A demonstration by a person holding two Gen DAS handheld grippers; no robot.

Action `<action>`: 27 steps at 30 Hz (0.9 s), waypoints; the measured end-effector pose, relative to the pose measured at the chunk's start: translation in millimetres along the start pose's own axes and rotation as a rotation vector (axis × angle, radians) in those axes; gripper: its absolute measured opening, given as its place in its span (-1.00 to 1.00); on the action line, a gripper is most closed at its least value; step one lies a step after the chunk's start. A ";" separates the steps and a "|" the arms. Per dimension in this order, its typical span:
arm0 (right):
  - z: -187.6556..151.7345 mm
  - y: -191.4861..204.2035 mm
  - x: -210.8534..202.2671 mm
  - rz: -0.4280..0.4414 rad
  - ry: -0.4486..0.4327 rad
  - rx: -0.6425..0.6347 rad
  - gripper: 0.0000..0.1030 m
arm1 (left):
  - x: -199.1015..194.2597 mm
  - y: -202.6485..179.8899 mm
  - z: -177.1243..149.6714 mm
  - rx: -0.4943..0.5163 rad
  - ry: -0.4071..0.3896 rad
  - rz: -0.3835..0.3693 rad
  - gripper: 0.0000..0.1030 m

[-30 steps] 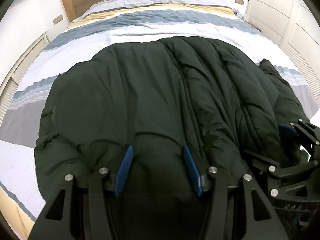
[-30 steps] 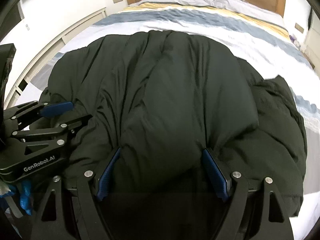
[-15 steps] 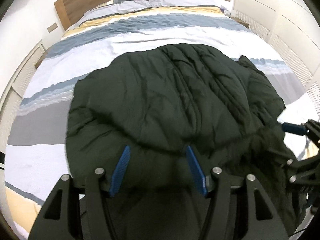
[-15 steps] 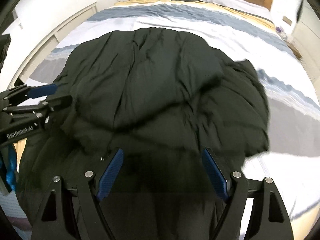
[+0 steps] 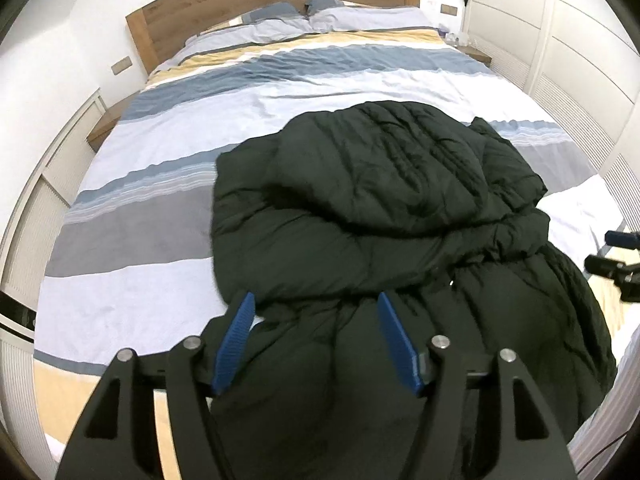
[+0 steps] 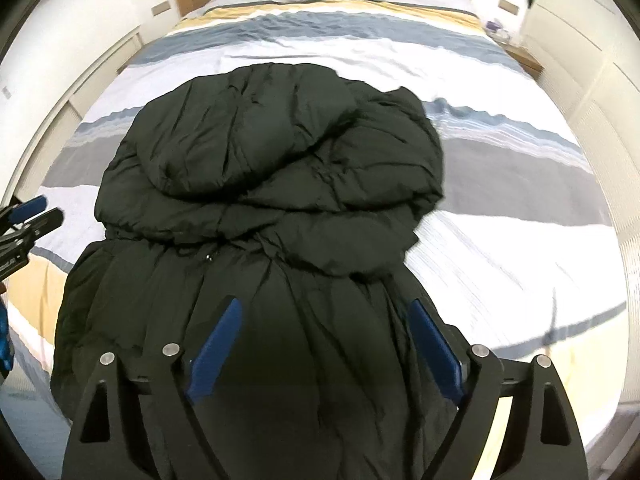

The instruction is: Fold large clothes

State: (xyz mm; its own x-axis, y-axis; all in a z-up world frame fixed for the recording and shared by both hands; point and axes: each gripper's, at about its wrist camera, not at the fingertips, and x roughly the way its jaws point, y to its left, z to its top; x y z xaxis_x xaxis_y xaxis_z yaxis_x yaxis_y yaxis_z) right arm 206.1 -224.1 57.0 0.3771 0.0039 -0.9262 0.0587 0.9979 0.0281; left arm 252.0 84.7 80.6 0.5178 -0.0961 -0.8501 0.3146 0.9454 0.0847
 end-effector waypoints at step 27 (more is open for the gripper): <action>-126.3 -117.4 -38.9 -0.119 0.111 0.304 0.92 | 0.0 149.0 -174.0 -0.305 0.242 -0.029 0.41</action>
State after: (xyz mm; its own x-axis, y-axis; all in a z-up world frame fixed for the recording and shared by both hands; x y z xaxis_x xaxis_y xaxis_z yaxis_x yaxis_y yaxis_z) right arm 67.8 -333.2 42.2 0.2488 -0.0877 -0.9646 0.3752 0.9269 0.0125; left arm 160.4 279.8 2.8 0.2983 -0.0829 -0.9509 0.0563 0.9960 -0.0691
